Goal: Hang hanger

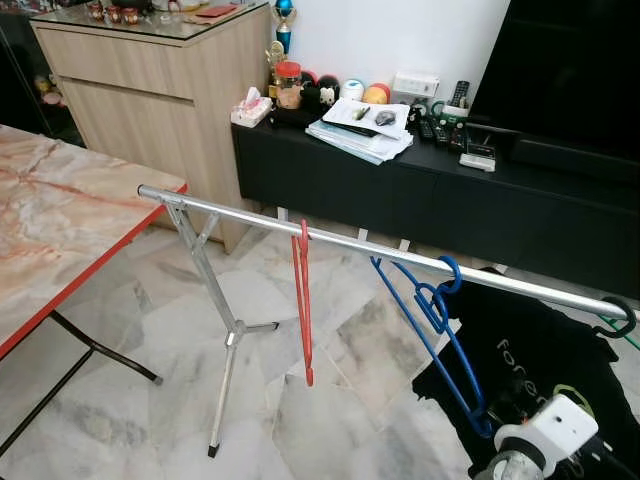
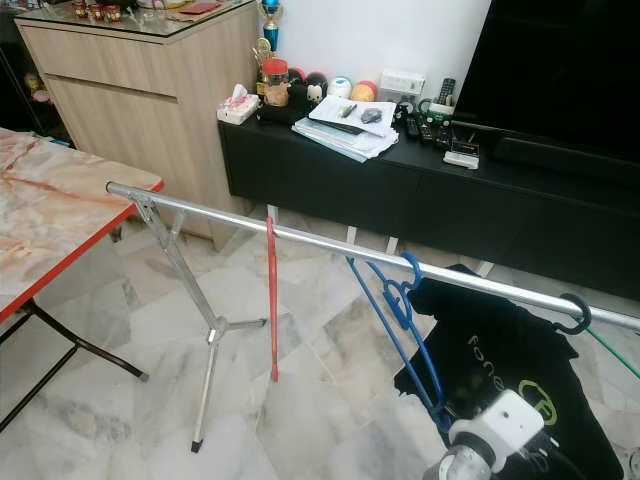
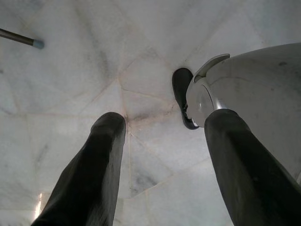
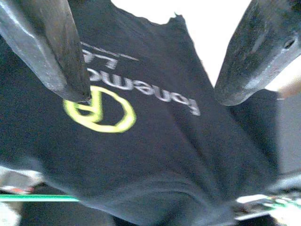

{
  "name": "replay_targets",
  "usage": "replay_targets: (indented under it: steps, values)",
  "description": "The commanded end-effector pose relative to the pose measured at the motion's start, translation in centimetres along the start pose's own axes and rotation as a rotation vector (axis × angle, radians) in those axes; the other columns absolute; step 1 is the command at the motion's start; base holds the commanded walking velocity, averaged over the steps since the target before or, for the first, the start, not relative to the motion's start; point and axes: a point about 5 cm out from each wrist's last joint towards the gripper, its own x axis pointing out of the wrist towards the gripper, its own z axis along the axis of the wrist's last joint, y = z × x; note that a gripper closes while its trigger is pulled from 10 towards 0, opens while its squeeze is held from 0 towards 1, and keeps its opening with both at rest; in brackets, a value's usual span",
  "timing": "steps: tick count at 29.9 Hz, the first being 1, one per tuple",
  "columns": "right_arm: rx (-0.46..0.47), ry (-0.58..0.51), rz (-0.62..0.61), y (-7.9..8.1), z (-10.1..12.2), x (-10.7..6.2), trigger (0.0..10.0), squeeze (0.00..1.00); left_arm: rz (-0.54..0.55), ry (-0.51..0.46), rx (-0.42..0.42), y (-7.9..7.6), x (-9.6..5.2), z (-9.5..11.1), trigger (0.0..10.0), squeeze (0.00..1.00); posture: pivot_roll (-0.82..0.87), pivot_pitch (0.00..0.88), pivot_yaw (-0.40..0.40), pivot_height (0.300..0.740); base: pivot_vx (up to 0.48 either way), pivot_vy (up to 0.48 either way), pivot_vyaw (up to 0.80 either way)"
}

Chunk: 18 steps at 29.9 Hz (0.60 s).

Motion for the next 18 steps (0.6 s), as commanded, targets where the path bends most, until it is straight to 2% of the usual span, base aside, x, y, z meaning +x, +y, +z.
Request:
replay_targets:
  steps: [1, 2, 4, 7, 10, 12, 16, 18]
  values:
    - [-0.021, 0.020, -0.084, -1.5, -0.3, 0.1, 10.0, 1.00, -0.004, 0.024, 0.018, 0.0, -0.2, -0.8, 10.0, 0.00, -0.03, 0.074, -0.032, 0.740, 0.000, 0.000, 0.00]
    - [-0.028, 0.019, -0.112, -2.0, -0.3, 0.1, 10.0, 1.00, -0.004, 0.023, 0.018, 0.0, -0.2, -0.8, 10.0, 0.00, -0.03, 0.073, -0.033, 0.740, 0.000, 0.000, 0.00]
    - [-0.028, 0.006, -0.082, -1.9, -0.2, 0.2, 10.0, 1.00, -0.003, 0.022, 0.017, 0.0, -0.2, -0.8, 10.0, 0.00, -0.03, 0.073, -0.032, 0.740, 0.000, 0.000, 0.00]
    - [-0.031, -0.037, -0.001, -0.9, 0.4, 0.0, 10.0, 1.00, -0.003, 0.022, 0.017, 0.0, -0.2, -0.8, 10.0, 0.00, -0.03, 0.072, -0.032, 0.740, 0.000, 0.000, 0.00]
    - [-0.038, -0.069, 0.030, -0.4, 0.8, -0.2, 10.0, 1.00, -0.003, 0.021, 0.017, 0.0, -0.2, -0.8, 10.0, 0.00, -0.03, 0.070, -0.033, 0.740, 0.000, 0.000, 0.00]
    - [-0.074, -0.122, 0.060, -0.2, 1.5, -0.5, 10.0, 1.00, -0.003, 0.020, 0.017, -0.1, -0.2, -0.8, 10.0, 0.00, -0.03, 0.066, -0.035, 0.740, 0.000, 0.000, 0.00]
    - [-0.092, -0.129, 0.014, -1.4, 1.7, -0.4, 10.0, 1.00, -0.003, 0.019, 0.017, -0.1, -0.2, -0.8, 10.0, 0.00, -0.03, 0.062, -0.037, 0.740, 0.000, 0.000, 0.00]
    - [-0.122, -0.115, -0.034, -2.6, 1.7, -0.1, 10.0, 0.96, -0.004, 0.018, 0.019, -0.1, -0.2, -0.8, 10.0, 0.00, -0.04, 0.061, -0.038, 0.740, 0.000, 0.000, 0.00]
